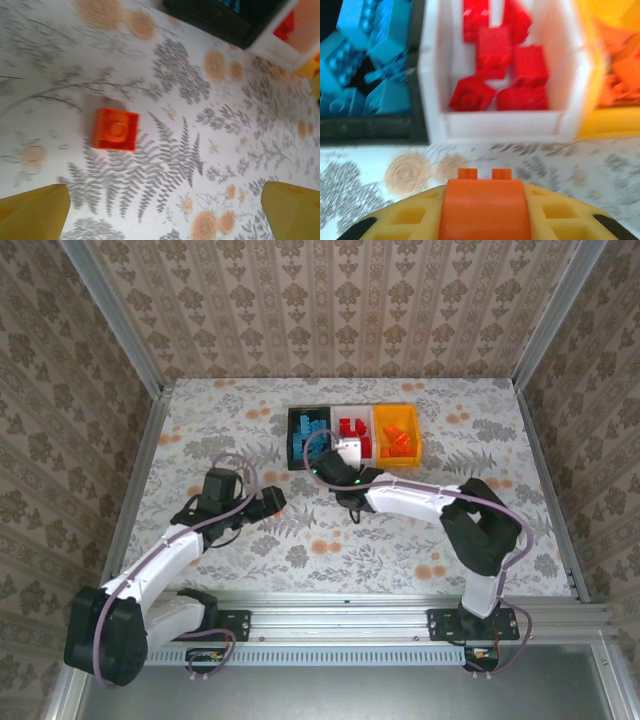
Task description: Sort the legos into containers by color
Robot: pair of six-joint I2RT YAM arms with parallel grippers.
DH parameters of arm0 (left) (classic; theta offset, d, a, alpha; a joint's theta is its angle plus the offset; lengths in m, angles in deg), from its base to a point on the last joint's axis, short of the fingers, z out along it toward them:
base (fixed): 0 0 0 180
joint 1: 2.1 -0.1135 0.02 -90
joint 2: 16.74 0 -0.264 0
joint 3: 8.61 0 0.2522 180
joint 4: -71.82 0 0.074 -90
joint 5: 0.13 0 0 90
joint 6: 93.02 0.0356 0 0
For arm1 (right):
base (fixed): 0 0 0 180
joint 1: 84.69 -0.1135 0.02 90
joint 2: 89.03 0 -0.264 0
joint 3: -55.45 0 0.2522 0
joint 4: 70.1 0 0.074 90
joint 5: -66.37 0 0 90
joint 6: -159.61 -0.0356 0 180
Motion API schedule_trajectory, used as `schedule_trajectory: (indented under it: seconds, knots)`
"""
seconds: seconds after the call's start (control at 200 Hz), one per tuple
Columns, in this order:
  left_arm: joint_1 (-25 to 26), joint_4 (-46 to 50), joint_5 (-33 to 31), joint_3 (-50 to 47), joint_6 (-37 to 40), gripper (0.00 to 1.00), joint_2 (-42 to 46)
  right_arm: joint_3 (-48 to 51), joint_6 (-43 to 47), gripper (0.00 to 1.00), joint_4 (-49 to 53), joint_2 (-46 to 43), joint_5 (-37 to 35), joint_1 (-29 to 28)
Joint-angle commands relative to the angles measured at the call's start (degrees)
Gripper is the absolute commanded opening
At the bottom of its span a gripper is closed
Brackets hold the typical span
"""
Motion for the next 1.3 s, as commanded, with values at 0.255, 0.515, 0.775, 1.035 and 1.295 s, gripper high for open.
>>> schedule_trajectory:
  seconds: [0.255, 0.515, 0.775, 1.035, 1.295]
  knots:
    - [15.85, -3.13, 0.07, 10.93, 2.69, 0.98, -11.76, -4.34, 6.82, 0.33, 1.2, 1.87, 6.94, 22.29]
    - [15.61, 0.22, -2.08, 12.6, 3.63, 1.0, -10.36, -19.12, 11.4, 0.35, 7.38, 14.0, 15.0, 26.87]
    - [14.23, 2.36, -3.5, 11.53, 4.46, 1.0, -7.32, -22.47, 12.74, 0.5, 9.41, 14.72, 14.83, 26.83]
    - [9.12, 3.45, -4.66, 9.37, 4.96, 1.0, -3.42, -14.62, 13.63, 0.54, 5.88, 4.85, 11.28, 23.56]
    - [-9.3, 7.26, -7.1, 2.5, 1.2, 1.0, 4.83, -9.26, 4.81, 0.66, -0.03, 1.14, 6.89, 2.54]
